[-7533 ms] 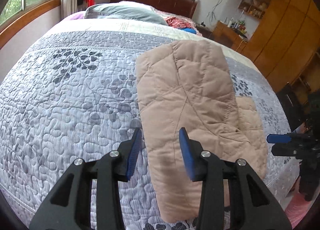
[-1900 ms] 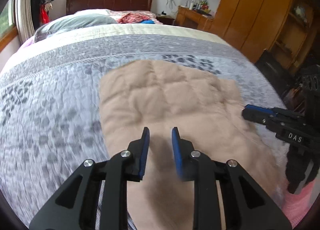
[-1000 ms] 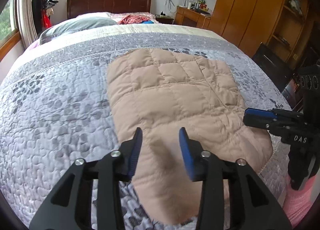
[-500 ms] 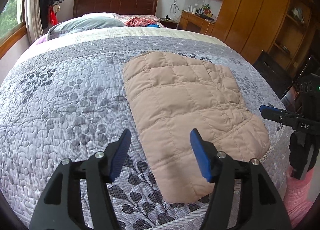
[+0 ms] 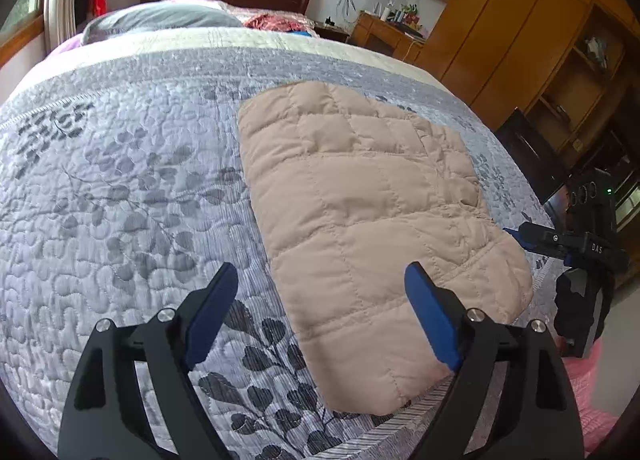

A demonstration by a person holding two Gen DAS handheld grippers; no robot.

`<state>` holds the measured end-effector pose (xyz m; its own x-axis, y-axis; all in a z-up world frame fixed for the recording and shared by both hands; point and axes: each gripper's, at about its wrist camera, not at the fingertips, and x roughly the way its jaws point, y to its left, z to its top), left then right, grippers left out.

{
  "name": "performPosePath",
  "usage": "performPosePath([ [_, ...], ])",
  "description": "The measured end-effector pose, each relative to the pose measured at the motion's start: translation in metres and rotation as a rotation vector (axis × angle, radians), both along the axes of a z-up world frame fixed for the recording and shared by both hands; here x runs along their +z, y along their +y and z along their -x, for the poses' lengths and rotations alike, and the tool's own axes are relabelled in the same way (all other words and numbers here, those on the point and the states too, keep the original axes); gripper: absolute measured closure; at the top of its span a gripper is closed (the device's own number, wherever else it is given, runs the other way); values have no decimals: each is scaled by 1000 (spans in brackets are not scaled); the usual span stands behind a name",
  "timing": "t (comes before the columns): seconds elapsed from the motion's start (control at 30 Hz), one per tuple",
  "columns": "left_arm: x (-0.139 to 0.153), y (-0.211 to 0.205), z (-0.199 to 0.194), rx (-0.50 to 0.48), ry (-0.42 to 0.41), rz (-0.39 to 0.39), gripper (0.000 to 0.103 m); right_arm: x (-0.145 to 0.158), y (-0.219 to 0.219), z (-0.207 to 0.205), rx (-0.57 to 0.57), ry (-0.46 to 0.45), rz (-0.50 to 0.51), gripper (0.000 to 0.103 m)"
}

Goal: Fold large clothes
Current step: 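Slide both grippers under the coat bundle edge and grasp it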

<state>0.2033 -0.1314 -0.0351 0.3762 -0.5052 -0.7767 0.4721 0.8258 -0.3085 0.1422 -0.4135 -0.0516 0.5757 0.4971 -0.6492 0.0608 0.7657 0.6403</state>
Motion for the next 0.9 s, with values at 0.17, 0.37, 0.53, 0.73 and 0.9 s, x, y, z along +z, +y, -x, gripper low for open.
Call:
performPosePath([
  [0.17, -13, -4, -9, -23, 66, 27, 18, -11, -5, -5, 15, 12, -69, 15],
  [0.37, -27, -9, -17, -47, 124, 59, 17, -30, -7, -13, 48, 30, -141, 12],
  [0.53, -36, -12, -25, -69, 152, 93, 15, -50, -8, -21, 46, 62, -180, 9],
  [0.73, -55, -11, -41, -91, 231, 188, 9, -67, -3, -33, 74, 82, -204, 4],
  [0.9, -63, -16, -47, -113, 243, 239, 8, -68, 7, -38, 99, 56, -164, 6],
])
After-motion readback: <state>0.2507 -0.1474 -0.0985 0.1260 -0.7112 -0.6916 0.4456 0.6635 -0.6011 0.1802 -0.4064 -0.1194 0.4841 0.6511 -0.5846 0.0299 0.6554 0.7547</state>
